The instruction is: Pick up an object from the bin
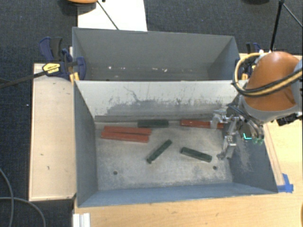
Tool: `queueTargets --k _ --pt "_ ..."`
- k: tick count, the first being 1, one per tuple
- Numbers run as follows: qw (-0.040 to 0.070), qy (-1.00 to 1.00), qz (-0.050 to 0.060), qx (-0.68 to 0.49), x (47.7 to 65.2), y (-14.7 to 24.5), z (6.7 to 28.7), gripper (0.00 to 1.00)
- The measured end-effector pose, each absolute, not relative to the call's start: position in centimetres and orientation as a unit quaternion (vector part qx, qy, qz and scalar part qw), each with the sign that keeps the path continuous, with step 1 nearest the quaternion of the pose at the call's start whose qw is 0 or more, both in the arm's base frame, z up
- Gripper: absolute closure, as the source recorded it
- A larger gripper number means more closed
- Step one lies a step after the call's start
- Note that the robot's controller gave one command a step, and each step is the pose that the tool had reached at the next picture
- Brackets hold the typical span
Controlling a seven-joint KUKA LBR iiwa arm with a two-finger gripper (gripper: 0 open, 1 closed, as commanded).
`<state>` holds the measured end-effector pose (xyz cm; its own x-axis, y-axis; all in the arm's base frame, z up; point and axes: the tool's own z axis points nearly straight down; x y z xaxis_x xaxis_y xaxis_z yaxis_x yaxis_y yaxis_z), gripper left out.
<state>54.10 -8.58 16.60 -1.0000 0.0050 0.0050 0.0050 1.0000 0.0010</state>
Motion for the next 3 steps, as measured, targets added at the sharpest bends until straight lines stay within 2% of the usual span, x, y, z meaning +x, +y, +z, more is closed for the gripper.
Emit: queueTargets --k 1,2,3 --pt "-0.001 -1.0 0.0 -0.001 54.3 -8.6 17.0 0.0" --pt "0.001 -1.0 0.0 0.018 54.8 -8.7 7.2 1.0" --pt "-0.002 -1.0 0.0 0.02 54.9 -8.7 7.1 0.0"
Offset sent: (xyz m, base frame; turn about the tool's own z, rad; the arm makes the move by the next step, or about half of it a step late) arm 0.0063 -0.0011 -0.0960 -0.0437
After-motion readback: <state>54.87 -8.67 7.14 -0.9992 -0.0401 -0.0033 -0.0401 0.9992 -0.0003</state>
